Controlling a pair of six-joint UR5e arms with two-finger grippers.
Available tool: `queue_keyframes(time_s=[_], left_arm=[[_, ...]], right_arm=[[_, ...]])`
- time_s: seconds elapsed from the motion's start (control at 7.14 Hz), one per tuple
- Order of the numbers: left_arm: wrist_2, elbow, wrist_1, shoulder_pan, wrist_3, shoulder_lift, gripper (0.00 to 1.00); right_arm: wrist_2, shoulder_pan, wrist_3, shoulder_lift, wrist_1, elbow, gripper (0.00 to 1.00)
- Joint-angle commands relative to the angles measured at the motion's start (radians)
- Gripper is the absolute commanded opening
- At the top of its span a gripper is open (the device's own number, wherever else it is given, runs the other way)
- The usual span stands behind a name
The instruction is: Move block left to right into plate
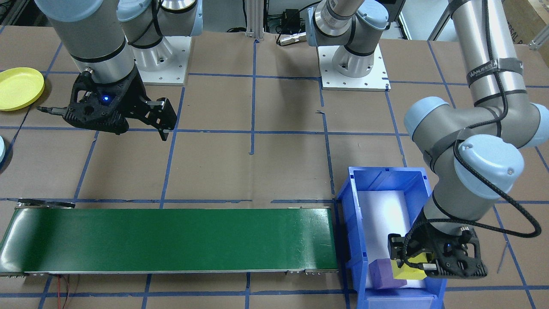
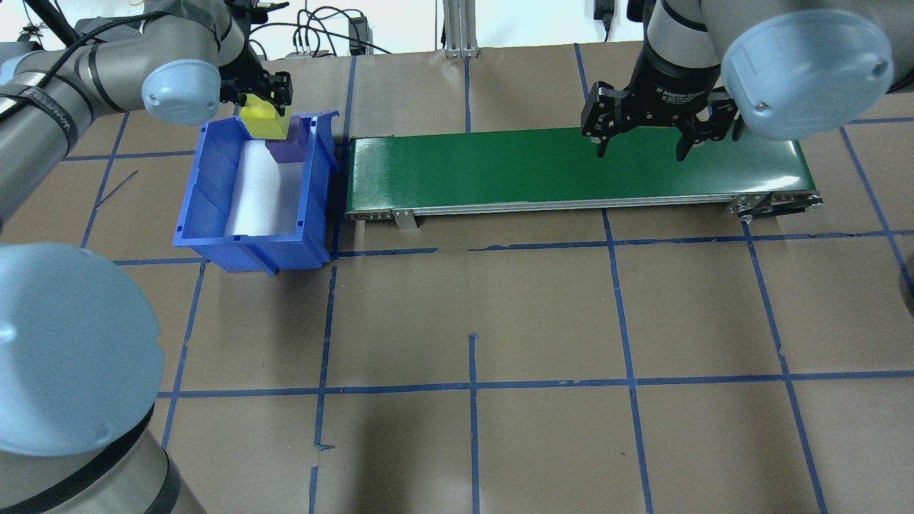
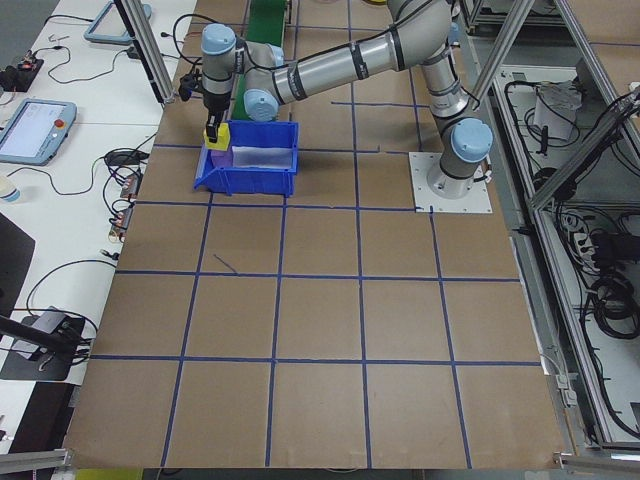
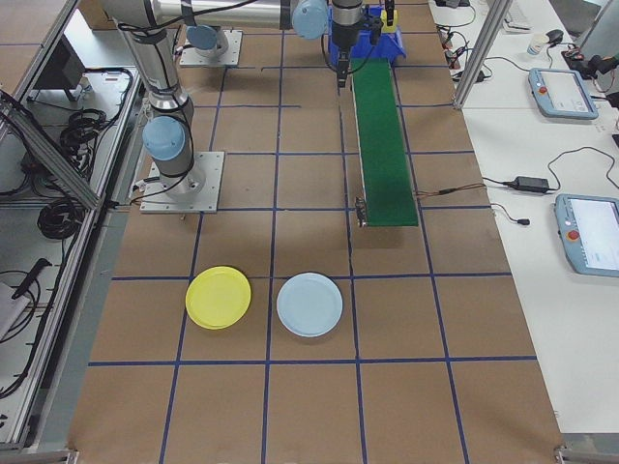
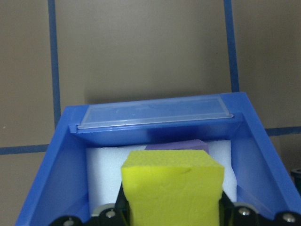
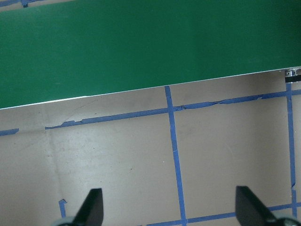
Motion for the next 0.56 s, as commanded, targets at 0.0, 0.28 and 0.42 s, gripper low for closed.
queue_keyframes(time_s=[0.0, 0.28, 0.42], left_arm=[[-0.033, -0.043, -0.161, -0.080, -0.066, 0.085, 0.29], [-0.118, -0.058, -0.106, -0.175, -0.217, 0.079, 0.32], [-0.171, -0.060, -0.054, -0.189, -0.246, 0.034, 0.31]], right_arm=[[-0.002, 0.000, 0.000, -0.001, -0.001, 0.001, 1.00], [-0.002, 0.000, 0.000, -0.003, 0.004, 0.001, 1.00], [-0.002, 0.000, 0.000, -0.003, 0.007, 0.001, 1.00]])
